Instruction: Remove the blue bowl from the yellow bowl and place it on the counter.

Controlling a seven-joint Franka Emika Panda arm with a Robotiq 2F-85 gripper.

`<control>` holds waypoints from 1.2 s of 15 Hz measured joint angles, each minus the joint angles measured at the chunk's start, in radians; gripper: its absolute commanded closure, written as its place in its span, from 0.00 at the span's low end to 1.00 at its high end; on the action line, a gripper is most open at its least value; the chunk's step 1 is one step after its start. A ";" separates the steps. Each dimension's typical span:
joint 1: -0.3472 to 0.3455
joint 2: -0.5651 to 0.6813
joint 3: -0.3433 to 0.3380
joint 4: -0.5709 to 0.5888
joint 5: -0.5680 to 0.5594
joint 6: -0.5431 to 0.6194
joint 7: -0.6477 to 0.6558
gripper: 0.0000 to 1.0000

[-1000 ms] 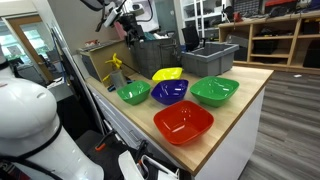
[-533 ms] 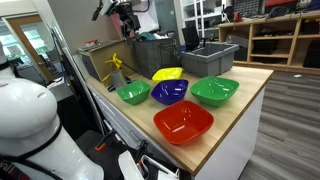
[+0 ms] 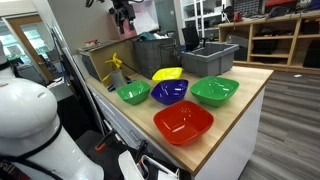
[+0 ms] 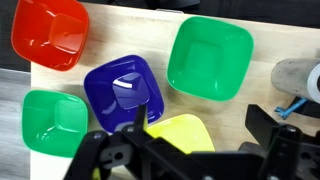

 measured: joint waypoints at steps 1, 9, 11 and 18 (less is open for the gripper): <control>0.004 0.000 0.001 0.017 0.001 -0.011 -0.008 0.00; 0.024 -0.001 0.024 0.136 -0.002 -0.059 -0.022 0.00; 0.028 -0.004 0.024 0.150 -0.002 -0.060 -0.022 0.00; 0.034 -0.046 0.025 0.161 -0.018 -0.067 -0.021 0.00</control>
